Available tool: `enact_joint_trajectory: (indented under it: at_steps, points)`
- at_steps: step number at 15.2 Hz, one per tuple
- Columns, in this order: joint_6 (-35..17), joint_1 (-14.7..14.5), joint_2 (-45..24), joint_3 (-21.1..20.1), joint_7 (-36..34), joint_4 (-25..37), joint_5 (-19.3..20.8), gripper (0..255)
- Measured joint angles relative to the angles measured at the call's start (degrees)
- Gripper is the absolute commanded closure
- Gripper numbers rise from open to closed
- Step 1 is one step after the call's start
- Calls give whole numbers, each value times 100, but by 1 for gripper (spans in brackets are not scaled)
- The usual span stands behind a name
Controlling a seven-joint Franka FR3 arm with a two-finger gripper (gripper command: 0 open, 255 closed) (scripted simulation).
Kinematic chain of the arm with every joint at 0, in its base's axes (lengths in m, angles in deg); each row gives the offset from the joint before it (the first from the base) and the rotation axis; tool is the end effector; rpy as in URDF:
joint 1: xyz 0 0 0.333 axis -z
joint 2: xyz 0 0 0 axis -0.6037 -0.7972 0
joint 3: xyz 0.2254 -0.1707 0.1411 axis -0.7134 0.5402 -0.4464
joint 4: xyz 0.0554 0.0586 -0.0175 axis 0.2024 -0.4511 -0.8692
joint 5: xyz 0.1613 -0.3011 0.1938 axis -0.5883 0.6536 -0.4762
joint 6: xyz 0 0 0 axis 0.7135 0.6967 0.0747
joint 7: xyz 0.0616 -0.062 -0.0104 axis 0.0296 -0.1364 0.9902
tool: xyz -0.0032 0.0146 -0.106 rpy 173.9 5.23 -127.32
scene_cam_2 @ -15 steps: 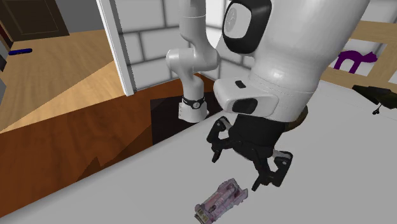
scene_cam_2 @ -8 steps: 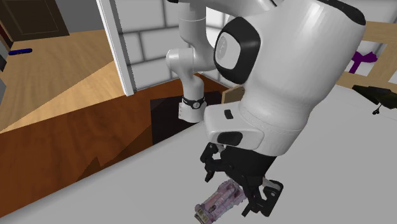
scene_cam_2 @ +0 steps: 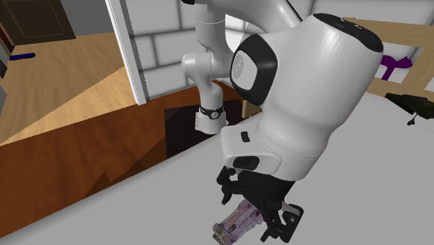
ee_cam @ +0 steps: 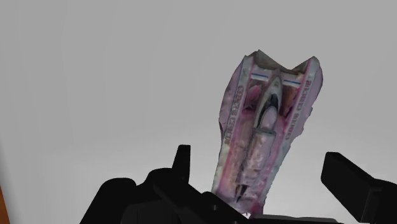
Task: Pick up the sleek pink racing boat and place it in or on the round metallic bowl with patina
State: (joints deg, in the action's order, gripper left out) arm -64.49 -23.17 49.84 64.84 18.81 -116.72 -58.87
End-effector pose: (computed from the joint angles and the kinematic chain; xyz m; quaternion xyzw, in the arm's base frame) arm 0.6121 -0.0486 0.3916 0.8739 -0.4735 0.0479 0.0986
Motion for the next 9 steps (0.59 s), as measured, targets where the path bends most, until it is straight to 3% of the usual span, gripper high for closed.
enact_joint_trajectory:
  at_steps: [1, 2, 9]
  points:
    - [-2, 0, 0, 0, 0, -1, 0, 0]
    - [-2, 0, 0, 0, 0, -1, 0, 255]
    - [-1, 0, 0, 0, 0, -1, 0, 255]
